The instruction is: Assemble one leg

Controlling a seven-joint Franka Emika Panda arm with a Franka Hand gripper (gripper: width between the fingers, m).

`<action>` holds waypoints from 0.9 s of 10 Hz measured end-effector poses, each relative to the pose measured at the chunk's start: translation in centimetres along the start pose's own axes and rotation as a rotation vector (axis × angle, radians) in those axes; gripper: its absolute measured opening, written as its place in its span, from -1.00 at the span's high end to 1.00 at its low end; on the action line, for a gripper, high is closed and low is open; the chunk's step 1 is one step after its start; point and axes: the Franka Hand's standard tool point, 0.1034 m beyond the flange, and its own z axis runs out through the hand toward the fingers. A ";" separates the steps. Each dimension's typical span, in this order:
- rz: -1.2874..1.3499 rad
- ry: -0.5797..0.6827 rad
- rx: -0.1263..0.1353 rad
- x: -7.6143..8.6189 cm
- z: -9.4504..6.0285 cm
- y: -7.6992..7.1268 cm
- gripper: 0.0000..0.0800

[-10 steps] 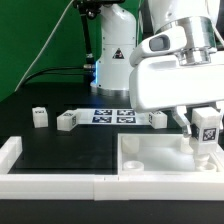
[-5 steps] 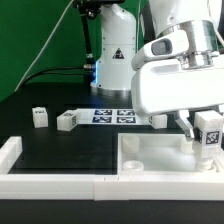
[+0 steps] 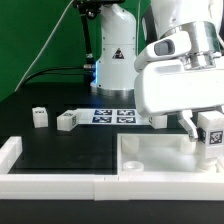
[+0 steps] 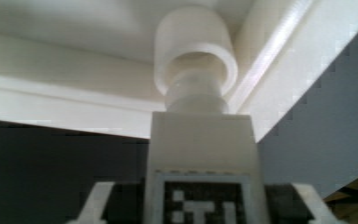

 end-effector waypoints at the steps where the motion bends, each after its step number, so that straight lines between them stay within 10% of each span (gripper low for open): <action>1: -0.002 0.011 -0.002 0.0 0.0 -0.1 0.28; 9: -0.012 0.011 -0.004 -1.0 -0.8 -0.6 0.28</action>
Offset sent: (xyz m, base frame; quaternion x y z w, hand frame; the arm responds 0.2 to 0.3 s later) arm -0.0081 -0.0023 -0.0039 -0.0092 -0.0002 -0.0074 0.9999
